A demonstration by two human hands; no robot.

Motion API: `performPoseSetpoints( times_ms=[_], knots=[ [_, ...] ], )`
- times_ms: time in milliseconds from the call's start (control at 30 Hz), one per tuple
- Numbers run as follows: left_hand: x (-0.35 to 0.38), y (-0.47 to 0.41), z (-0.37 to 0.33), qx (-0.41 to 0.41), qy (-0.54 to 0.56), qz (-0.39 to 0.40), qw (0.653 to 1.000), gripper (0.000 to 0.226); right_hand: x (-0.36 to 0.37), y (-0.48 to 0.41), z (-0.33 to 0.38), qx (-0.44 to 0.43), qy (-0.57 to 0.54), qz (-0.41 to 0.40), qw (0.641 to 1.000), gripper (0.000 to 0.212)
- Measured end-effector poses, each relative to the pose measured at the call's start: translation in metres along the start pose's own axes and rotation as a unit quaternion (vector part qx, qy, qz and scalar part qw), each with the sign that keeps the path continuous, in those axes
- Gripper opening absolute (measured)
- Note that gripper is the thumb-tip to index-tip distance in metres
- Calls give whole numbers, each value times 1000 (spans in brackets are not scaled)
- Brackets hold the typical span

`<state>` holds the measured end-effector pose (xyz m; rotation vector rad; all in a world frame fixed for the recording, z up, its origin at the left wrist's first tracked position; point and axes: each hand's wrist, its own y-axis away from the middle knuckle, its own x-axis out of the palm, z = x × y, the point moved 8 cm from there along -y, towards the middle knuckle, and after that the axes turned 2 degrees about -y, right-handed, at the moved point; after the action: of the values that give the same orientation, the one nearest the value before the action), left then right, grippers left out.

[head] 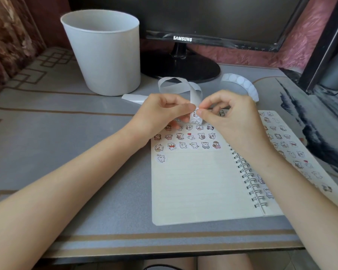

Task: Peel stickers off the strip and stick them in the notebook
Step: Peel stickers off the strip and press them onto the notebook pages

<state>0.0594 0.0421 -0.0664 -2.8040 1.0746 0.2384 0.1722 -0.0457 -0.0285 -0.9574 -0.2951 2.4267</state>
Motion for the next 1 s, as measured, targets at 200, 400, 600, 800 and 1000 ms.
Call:
performPoseSetpoints(
  times_ms=[200, 400, 600, 800, 1000],
  knots=[
    [-1, -1, 2, -15, 20, -1, 1000, 13, 0, 5, 16, -99, 103, -8, 990, 3],
    [-3, -1, 3, -40, 71, 4, 997, 10, -4, 9, 28, -150, 139, -43, 978, 4],
    [-4, -2, 6, -45, 65, -10, 997, 17, 1, 11, 33, -158, 112, -11, 981, 4],
    [-4, -2, 6, -44, 57, -12, 997, 22, 12, 18, 30, 7, -94, 112, 989, 4],
    [-2, -1, 5, -32, 52, -5, 998, 15, 44, 42, 15, 161, -149, 244, 945, 6]
  ],
)
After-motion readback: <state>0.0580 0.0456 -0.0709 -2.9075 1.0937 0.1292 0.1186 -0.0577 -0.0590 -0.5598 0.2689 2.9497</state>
